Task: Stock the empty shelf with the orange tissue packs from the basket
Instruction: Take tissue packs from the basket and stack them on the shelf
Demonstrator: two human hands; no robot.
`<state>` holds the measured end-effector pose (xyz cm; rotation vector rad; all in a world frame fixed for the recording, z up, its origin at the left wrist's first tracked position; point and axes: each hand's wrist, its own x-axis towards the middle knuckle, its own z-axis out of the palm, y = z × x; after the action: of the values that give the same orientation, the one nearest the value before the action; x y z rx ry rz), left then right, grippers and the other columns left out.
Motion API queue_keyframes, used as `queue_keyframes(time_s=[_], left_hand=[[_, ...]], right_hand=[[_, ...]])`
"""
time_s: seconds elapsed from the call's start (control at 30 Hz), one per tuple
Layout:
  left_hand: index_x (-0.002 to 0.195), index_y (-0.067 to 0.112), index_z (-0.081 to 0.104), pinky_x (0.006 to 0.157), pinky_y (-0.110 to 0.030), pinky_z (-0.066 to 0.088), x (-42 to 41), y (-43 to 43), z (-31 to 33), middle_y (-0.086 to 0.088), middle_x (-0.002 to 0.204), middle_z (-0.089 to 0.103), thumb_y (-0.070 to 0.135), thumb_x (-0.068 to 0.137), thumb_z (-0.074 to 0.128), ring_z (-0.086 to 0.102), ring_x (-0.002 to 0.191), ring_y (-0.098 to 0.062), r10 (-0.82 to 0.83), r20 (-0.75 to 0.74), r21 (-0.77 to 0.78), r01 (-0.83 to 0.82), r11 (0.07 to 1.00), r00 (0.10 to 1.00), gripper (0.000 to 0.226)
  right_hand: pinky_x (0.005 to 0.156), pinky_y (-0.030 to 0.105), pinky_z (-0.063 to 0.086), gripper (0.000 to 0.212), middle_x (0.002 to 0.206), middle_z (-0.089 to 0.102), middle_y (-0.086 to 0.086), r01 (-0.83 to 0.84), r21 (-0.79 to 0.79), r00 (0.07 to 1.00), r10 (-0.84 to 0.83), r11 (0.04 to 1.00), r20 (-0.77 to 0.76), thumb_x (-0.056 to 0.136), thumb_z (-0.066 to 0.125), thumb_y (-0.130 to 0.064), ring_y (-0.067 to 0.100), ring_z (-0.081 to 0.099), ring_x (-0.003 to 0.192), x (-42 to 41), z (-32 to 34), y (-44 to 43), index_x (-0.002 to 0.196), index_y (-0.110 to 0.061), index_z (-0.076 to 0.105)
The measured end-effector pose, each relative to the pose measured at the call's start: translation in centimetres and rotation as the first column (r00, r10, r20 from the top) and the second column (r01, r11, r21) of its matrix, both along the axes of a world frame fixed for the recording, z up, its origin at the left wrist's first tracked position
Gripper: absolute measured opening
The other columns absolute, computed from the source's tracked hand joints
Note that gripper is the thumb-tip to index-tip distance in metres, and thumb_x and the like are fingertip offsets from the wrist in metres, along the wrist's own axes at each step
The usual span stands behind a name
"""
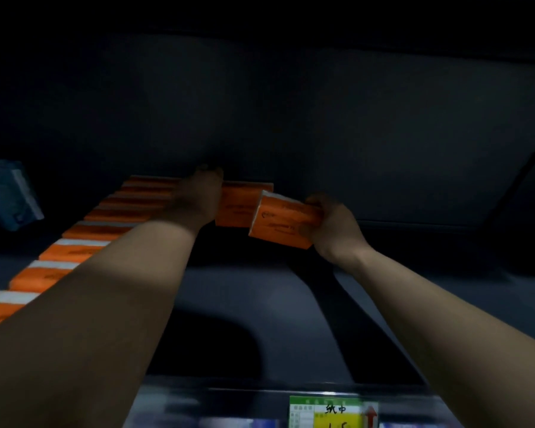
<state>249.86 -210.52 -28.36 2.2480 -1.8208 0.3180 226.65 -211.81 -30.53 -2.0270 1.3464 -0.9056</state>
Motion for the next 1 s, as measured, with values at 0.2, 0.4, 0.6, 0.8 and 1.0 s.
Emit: queue_keyframes(time_s=[0.2, 0.4, 0.6, 0.8, 1.0], left_hand=[[0.116, 0.012, 0.058, 0.081, -0.039, 0.047, 1.5, 2.8, 0.5, -0.017, 0.115, 0.060, 0.022, 0.086, 0.056, 0.058, 0.103, -0.037, -0.084, 0.024, -0.130, 0.086, 0.988, 0.996, 0.032], [0.122, 0.009, 0.052, 0.091, -0.042, 0.047, 3.0, 5.1, 1.5, -0.018, 0.124, 0.056, 0.034, 0.085, 0.057, 0.053, 0.113, -0.038, -0.048, 0.036, -0.026, 0.049, 0.998, 0.998, 0.045], [0.113, 0.011, 0.053, 0.090, -0.042, 0.046, 3.5, 6.3, 1.8, -0.017, 0.119, 0.058, 0.035, 0.086, 0.056, 0.053, 0.109, -0.038, -0.032, 0.003, 0.014, 0.032, 0.999, 0.999, 0.037], [0.123, 0.014, 0.051, 0.089, -0.036, 0.043, 2.1, 7.1, 1.6, -0.015, 0.125, 0.056, 0.038, 0.086, 0.056, 0.053, 0.113, -0.035, -0.019, -0.006, 0.016, 0.019, 1.000, 1.000, 0.044], [0.139, 0.019, 0.041, 0.097, -0.036, 0.041, -2.7, 9.0, 2.6, -0.013, 0.138, 0.047, 0.036, 0.087, 0.057, 0.048, 0.122, -0.033, -0.008, -0.048, 0.076, 0.011, 0.997, 0.999, 0.057]], right_hand=[[0.068, 0.020, 0.040, 0.036, 0.112, 0.048, 0.002, -0.050, -0.069, 0.995, 0.044, 0.996, -0.090, 0.083, 0.062, -0.014, 0.008, 0.049, 0.083, 4.1, 0.0, -0.6, 0.114, -0.026, 0.049], [0.083, 0.017, 0.038, 0.050, 0.126, 0.031, 0.008, -0.039, -0.104, 0.988, 0.023, 0.994, -0.154, 0.087, 0.058, -0.016, 0.024, 0.054, 0.103, 6.9, -0.5, -0.8, 0.135, -0.021, 0.045], [0.081, 0.018, 0.038, 0.052, 0.130, 0.037, 0.013, 0.001, -0.125, 0.991, -0.017, 0.992, -0.133, 0.086, 0.056, -0.012, 0.012, 0.043, 0.086, 8.2, -0.5, -0.7, 0.135, -0.020, 0.041], [0.107, 0.039, 0.036, 0.068, 0.139, 0.036, 0.010, -0.021, -0.188, 0.969, -0.026, 0.982, -0.244, 0.086, 0.062, -0.031, 0.028, 0.038, 0.127, 5.7, 0.4, 1.0, 0.144, -0.021, 0.029], [0.115, 0.037, 0.022, 0.066, 0.150, 0.033, 0.010, -0.067, -0.304, 0.888, -0.082, 0.950, -0.453, 0.090, 0.054, -0.040, 0.030, 0.028, 0.137, 0.7, 2.8, 4.4, 0.147, -0.019, 0.027]])
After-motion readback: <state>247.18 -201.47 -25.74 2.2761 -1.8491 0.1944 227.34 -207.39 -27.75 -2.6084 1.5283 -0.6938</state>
